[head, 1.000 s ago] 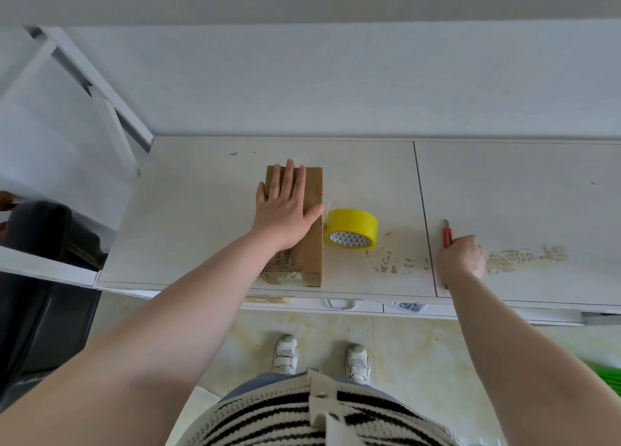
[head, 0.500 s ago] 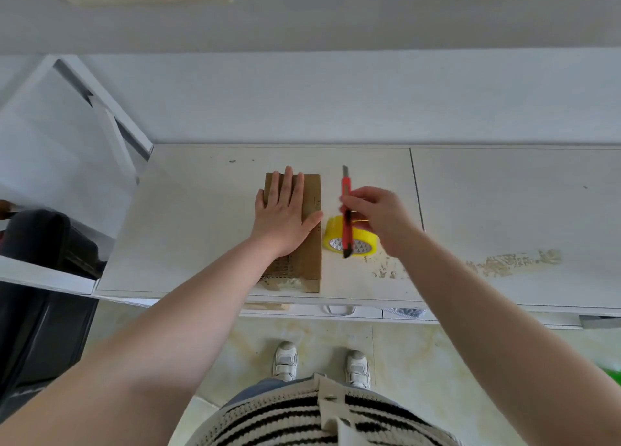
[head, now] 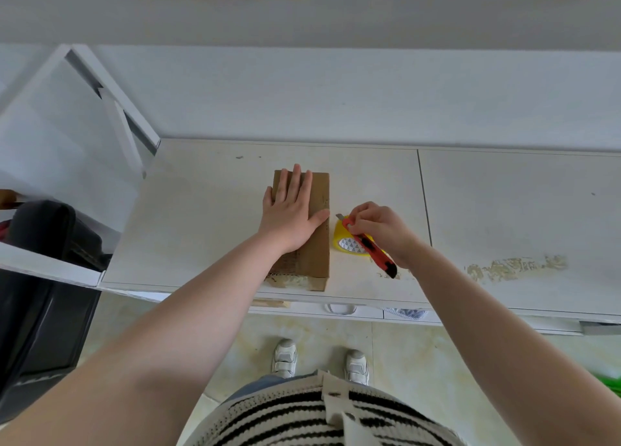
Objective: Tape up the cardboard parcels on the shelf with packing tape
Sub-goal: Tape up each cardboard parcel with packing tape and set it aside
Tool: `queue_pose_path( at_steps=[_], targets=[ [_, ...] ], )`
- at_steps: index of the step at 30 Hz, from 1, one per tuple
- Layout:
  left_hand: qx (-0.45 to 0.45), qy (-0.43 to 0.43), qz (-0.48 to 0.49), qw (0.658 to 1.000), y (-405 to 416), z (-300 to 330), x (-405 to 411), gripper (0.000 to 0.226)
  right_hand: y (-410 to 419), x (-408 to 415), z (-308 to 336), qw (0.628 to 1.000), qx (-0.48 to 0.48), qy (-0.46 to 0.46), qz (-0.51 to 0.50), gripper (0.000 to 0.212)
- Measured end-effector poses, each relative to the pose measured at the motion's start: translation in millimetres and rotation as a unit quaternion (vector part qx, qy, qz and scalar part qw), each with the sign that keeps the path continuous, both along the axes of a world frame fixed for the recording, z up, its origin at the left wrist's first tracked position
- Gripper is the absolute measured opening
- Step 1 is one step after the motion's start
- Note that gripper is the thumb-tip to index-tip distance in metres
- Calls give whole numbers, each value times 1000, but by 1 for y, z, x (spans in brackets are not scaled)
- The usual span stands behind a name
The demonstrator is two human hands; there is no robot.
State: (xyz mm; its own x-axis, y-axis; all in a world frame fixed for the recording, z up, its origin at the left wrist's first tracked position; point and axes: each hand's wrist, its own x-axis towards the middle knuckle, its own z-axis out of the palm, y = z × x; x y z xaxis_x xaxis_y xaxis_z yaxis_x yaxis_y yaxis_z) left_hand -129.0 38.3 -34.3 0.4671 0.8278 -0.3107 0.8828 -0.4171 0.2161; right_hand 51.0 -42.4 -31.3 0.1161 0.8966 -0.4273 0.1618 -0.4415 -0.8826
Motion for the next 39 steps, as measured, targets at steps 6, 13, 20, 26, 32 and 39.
queue_pose_path(
  at_steps=[6, 13, 20, 26, 32, 39],
  targets=[
    [4, 0, -1, 1000, 0, -1, 0, 82, 3, -1, 1, 999, 0, -26, 31, 23],
    [1, 8, -3, 1000, 1, -1, -1, 81, -4, 3, -13, 975, 78, 65, -198, 25],
    [-6, 13, -4, 1000, 0, 1, 1, 80, -28, 70, -70, 958, -112, -184, -191, 25],
    [-2, 16, -8, 1000, 0, 1, 1, 81, -9, 68, -59, 952, -20, -290, -101, 29],
    [-8, 17, -10, 1000, -1, 3, 0, 81, 45, 20, -19, 961, 53, -180, 203, 21],
    [-5, 13, -11, 1000, -1, 4, 0, 80, 40, 23, -11, 980, -14, -118, 162, 3]
  ],
)
